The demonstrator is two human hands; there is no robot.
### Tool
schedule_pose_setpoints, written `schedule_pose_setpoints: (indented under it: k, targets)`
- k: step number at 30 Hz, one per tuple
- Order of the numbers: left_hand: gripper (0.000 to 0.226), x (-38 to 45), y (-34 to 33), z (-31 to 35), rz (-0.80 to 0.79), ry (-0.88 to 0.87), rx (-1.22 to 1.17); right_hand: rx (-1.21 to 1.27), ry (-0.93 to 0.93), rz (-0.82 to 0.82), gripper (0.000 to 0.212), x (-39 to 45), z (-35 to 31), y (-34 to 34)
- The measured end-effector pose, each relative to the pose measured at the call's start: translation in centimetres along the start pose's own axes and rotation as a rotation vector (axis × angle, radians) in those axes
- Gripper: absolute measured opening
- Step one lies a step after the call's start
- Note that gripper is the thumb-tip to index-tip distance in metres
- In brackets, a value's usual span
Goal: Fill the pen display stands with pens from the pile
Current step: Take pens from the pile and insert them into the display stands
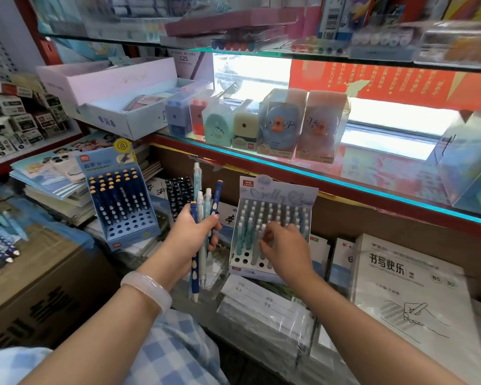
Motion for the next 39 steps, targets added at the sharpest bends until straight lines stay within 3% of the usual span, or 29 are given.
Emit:
schedule_pose_setpoints:
  k: [4, 9, 19, 21, 25, 30, 35, 39]
  targets:
    - [0.013, -0.1, 0.0, -0.1, -0.008, 0.001, -0.005, 0.112, 0.018, 0.046, 0.024, -0.2, -0.4, 0.3]
    - [0.011, 0.0, 0.1, -0.1, -0.007, 0.012, 0.004, 0.039, 0.104, 0.117, 0.017, -0.6, -0.4, 0.4]
    - [0.009, -0.6, -0.5, 0.1, -0.068, 0.019, 0.022, 0.036, 0.084, 0.087, 0.020, -0.2, -1.2, 1.0]
    - [0.008, -0.9, -0.7, 0.3, -0.114, 0.018, 0.024, 0.187, 0.050, 0.097, 0.022, 0.1, -2.2, 1.7]
    - [0.009, -1.5, -1.5, 0.6, -0.193, -0.004, 0.051, 0.740, -0.122, -0.132, 0.021, 0.6, -5.4, 2.9]
    - [0.012, -1.6, -1.3, 0.6, -0.206, 0.007, 0.029, 0.897, -0.226, -0.191, 0.022, 1.1, -6.7, 3.5]
    - [0.016, -0.9, 0.1, 1.7, 0.025, 0.068, -0.102, 1.021, -0.272, -0.073, 0.020, 2.7, -7.1, 3.7]
    - [0.016, 0.0, 3.7, 2.0, 0.159, 0.078, -0.002, 1.071, -0.223, -0.048, 0.021, 4.1, -8.2, 3.6]
Point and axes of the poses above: each hand's wrist, its own x-axis towards the middle knuckle, its own y-axis out of the back of the hand, z = x × y, the point moved 1 cm from there along x, towards the middle knuckle, and after that the axes turned 5 degrees about x, right-handed, at the moved point
